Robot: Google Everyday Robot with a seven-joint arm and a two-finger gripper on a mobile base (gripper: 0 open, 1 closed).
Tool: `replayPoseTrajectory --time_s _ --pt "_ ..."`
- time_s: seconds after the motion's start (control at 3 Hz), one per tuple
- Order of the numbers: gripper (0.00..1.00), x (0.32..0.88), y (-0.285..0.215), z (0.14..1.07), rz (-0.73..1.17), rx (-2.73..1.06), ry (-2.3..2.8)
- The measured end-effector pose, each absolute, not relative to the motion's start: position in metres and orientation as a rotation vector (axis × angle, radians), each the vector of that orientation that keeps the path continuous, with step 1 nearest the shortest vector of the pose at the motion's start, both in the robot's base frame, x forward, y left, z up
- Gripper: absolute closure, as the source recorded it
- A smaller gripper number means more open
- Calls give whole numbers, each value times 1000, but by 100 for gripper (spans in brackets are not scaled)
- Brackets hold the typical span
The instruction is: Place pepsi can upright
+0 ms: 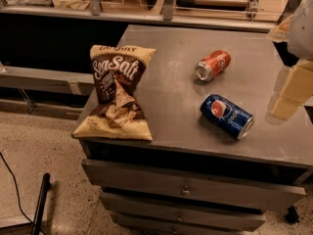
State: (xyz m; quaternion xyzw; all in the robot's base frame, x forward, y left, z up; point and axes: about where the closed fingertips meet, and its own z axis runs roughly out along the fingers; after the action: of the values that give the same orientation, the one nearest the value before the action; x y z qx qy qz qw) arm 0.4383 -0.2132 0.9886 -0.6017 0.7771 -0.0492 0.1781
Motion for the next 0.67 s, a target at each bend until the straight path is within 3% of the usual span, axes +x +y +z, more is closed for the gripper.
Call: replayPoseTrajectory --time_s 0.67 --pt "0 440 -212 987 -131 -1697 2205"
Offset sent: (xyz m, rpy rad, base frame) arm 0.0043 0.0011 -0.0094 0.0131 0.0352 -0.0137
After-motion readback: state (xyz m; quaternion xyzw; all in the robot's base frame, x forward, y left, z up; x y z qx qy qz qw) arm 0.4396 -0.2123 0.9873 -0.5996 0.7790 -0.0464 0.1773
